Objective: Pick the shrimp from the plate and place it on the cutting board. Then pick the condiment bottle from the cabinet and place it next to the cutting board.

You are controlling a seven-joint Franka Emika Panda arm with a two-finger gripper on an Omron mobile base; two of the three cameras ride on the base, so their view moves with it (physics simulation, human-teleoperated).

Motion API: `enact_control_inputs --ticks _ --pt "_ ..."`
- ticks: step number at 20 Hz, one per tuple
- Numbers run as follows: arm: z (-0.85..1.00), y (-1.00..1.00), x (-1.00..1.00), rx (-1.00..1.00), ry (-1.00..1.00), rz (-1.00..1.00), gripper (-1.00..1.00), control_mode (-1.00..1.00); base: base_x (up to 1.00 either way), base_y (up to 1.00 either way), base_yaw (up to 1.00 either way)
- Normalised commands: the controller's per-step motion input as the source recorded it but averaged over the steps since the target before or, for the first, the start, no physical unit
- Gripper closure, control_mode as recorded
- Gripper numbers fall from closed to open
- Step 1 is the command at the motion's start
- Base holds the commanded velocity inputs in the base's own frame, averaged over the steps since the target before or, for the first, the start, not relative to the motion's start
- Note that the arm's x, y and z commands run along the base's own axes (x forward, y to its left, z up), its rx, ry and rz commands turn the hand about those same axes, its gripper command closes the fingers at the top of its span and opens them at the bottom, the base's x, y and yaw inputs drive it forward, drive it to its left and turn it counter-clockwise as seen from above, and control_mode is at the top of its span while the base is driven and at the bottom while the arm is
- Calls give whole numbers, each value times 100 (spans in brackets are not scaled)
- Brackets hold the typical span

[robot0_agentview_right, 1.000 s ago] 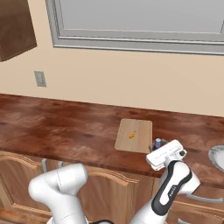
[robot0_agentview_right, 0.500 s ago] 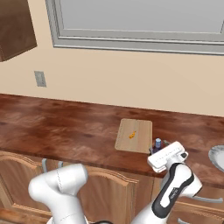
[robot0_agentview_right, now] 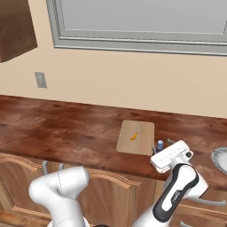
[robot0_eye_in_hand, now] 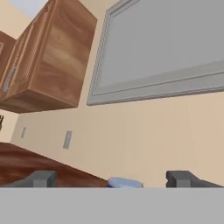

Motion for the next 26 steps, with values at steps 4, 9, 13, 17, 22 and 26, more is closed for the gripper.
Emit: enact_control_inputs --ticks 4,9,13,17,22,26 --pt "32 0 -17 -7 0 0 -100 -100 0 0 0" --pt "25 0 -35 -26 -2 0 -100 -100 0 0 0" --pt "28 -1 -53 -40 -13 -1 -100 -100 0 0 0" --pt "32 0 -54 -46 -26 -3 -100 -100 0 0 0" --pt "35 0 -50 -51 -33 -5 -100 -100 0 0 0" --pt "32 0 -49 -55 -35 -8 -100 -100 0 0 0"
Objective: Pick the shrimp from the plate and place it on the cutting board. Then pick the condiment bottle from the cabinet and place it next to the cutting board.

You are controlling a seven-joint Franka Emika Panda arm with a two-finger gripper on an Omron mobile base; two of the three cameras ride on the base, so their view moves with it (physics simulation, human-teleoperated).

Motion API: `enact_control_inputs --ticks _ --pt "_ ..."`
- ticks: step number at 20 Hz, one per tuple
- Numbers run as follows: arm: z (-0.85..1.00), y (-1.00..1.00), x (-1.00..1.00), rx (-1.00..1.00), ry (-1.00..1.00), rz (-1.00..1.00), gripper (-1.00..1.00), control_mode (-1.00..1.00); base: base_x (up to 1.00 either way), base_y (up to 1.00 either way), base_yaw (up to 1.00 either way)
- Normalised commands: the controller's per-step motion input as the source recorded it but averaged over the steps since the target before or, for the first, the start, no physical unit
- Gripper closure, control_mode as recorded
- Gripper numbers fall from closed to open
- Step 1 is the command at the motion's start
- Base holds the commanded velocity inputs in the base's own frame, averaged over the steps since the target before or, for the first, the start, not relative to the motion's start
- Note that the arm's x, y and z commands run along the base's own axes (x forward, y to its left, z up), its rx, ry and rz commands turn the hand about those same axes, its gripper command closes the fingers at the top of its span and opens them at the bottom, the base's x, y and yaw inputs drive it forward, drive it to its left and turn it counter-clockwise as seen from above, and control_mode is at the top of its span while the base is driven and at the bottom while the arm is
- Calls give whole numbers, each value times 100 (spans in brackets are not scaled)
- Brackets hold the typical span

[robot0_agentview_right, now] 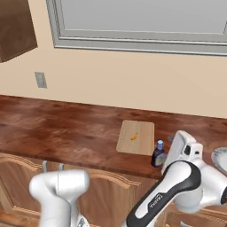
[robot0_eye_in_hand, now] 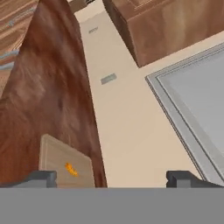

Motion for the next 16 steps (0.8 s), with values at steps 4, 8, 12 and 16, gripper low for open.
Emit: enact_control_inputs --ticks 4,8,12,16 --pt "27 3 -48 -57 -35 -11 -100 -100 0 0 0" --pt "19 20 -50 -58 -37 -13 -100 -100 0 0 0" --pt "20 37 -48 -60 -39 -14 -100 -100 0 0 0" --pt "32 49 -54 -57 -39 -10 -100 -100 0 0 0"
